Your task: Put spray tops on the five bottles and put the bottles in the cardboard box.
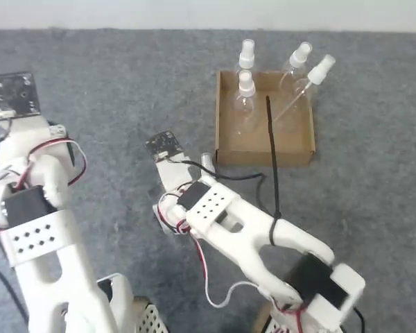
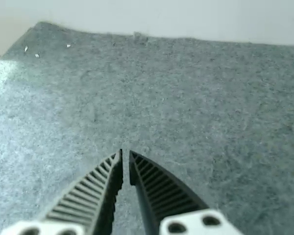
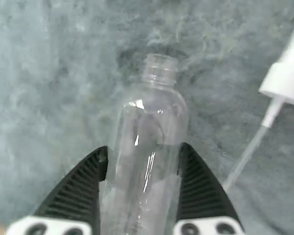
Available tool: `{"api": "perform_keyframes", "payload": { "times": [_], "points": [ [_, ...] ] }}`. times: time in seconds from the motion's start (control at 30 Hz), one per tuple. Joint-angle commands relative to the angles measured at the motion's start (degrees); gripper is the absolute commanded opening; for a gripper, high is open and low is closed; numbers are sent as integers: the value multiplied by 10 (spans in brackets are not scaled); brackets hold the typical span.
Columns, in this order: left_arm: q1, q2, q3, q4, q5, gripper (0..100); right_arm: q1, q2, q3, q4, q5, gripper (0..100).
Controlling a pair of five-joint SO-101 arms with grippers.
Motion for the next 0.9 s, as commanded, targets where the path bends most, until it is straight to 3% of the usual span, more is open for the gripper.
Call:
{"api": "perform_keyframes", "payload": {
  "times": [0.0,0.1,0.23,0.43,0.63,0.87],
  "points": [
    [0,2,-28,14,-4,19,22,-173,-9,104,87,6],
    [0,2,-28,17,-4,19,63,-292,-9,188,133,6],
    [38,2,-31,62,-3,19,148,-419,-53,333,252,6],
    [166,3,-29,107,14,20,378,-457,-159,477,455,6],
    [280,18,-18,108,63,20,631,-419,-127,429,571,6],
    [374,125,2,62,95,60,790,-327,71,143,593,6]
  ]
}}
